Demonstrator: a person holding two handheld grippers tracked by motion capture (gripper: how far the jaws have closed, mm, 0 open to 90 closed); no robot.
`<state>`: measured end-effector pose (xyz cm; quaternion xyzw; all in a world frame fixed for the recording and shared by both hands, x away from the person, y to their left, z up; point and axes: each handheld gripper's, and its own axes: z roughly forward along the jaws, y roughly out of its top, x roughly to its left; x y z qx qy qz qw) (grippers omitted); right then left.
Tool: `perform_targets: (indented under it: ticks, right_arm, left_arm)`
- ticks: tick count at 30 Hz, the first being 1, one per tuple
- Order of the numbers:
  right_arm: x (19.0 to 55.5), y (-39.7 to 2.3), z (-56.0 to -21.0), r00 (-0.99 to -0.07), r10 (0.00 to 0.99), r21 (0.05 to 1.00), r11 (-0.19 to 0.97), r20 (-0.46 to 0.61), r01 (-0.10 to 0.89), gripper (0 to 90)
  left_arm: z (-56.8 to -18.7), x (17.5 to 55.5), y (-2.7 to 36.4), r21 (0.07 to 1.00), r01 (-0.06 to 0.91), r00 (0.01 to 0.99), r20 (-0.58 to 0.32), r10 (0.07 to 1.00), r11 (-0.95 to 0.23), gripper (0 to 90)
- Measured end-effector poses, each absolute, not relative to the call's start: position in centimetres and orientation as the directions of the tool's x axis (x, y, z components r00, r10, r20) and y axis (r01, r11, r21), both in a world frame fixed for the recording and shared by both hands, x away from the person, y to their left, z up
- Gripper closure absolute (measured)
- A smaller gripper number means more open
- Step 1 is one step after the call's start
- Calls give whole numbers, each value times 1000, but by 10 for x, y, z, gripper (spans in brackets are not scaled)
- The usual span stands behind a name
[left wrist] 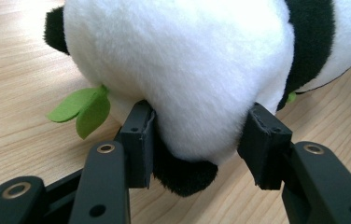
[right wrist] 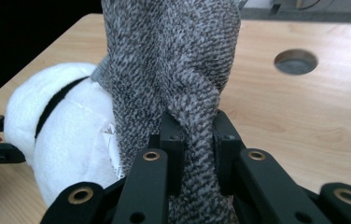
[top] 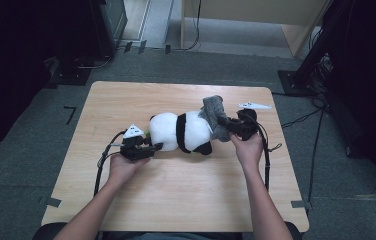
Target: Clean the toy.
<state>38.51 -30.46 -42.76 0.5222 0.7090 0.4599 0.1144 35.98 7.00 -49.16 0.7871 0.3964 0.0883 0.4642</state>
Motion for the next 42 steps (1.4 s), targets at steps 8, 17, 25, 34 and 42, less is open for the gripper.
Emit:
perform_targets:
  ticks: [8,17,25,34,42]
  right_arm:
    - [388,-295,-453,-425,838,741,36,343,670,799]
    - [391,-293,-484,-391,850,661,69,353,747,801]
    - [390,-309,-488,-339,866,620,43,368,783,799]
    - [370,-331,-438,-367,844,736,-48,392,675,799]
    - [361,-306,-405,-468,809,793,4,356,609,799]
  left_arm:
    - [-493,361,70,801,545,666,-233,708,-249,505]
    - [-492,361,70,802,543,666,-232,709,-248,531]
    - [-489,362,70,805,529,678,-211,704,-268,583]
    - [-488,361,70,810,518,685,-202,700,-274,603]
    - [-488,359,71,818,501,698,-188,691,-283,623]
